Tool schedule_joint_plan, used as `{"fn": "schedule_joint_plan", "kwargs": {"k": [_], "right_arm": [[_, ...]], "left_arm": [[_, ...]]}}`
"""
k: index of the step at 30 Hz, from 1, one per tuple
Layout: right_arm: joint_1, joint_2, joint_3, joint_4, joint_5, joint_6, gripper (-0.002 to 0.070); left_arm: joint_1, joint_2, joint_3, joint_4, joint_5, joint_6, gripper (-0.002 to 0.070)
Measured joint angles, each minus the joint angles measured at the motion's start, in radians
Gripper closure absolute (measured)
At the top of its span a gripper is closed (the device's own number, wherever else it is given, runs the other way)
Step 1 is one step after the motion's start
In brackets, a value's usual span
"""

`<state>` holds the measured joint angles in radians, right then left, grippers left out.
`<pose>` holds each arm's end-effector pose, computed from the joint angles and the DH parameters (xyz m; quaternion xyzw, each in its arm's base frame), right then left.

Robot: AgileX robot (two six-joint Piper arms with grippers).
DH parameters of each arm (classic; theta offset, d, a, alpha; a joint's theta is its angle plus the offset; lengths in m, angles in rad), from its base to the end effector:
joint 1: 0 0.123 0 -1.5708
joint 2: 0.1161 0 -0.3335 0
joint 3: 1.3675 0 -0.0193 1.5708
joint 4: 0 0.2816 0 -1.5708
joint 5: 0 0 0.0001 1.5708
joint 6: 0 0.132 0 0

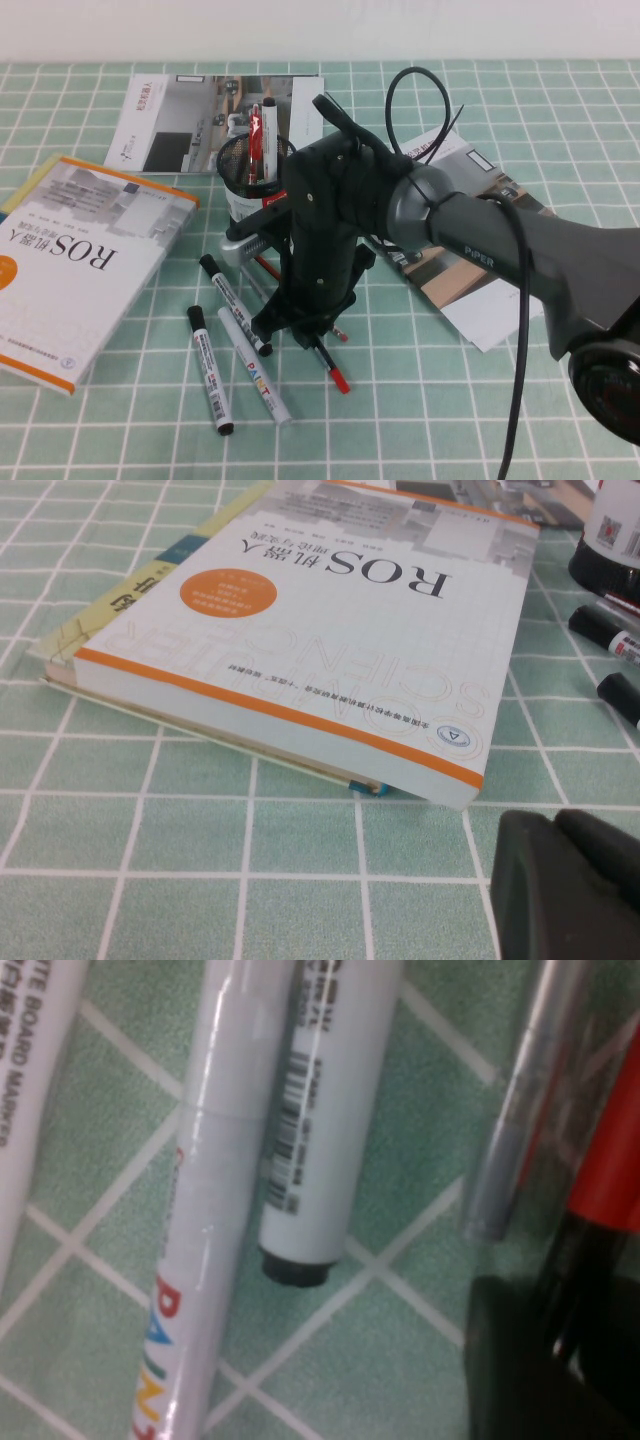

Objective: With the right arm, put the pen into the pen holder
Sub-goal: Pick up the pen on the table, then place the pen onto the pen holder

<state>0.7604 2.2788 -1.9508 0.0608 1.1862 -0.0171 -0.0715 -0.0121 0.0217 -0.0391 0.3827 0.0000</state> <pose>0.3874 0.3787 0.1707 -0.3692 0.9261 0.0530 0.0564 0.0731 -0.0072 0.1590 0.0185 0.8060 -0.0377 0.5904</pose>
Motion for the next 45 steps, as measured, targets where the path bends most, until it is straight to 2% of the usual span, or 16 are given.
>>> {"fn": "schedule_joint_plan", "kwargs": {"k": [4, 15, 21, 24, 31, 41, 45], "right_arm": [[0.0, 0.001, -0.002, -0.014, 0.008, 0.0, 0.0609], [0.0, -0.04, 0.024, -0.029, 0.026, 0.0, 0.061], [0.0, -0.255, 0.201, -0.031, -0.033, 0.011, 0.061], [0.0, -0.381, 0.375, -0.031, -0.221, 0.033, 0.061], [0.0, -0.553, 0.661, -0.034, -0.837, 0.069, 0.061], [-0.029, -0.478, 0.746, -0.034, -1.653, 0.071, 0.061], [-0.047, -0.399, 0.729, -0.023, -1.855, 0.071, 0.061]], "left_arm": [[0.0, 0.0, 0.0, 0.0, 0.0, 0.0, 0.0679], [0.0, 0.0, 0.0, 0.0, 0.0, 0.0, 0.0679], [0.0, 0.0, 0.0, 0.0, 0.0, 0.0, 0.0679], [0.0, 0.0, 0.0, 0.0, 0.0, 0.0, 0.0679], [0.0, 0.0, 0.0, 0.0, 0.0, 0.0, 0.0679], [0.0, 0.0, 0.0, 0.0, 0.0, 0.0, 0.0679], [0.0, 0.0, 0.0, 0.0, 0.0, 0.0, 0.0679]]}}
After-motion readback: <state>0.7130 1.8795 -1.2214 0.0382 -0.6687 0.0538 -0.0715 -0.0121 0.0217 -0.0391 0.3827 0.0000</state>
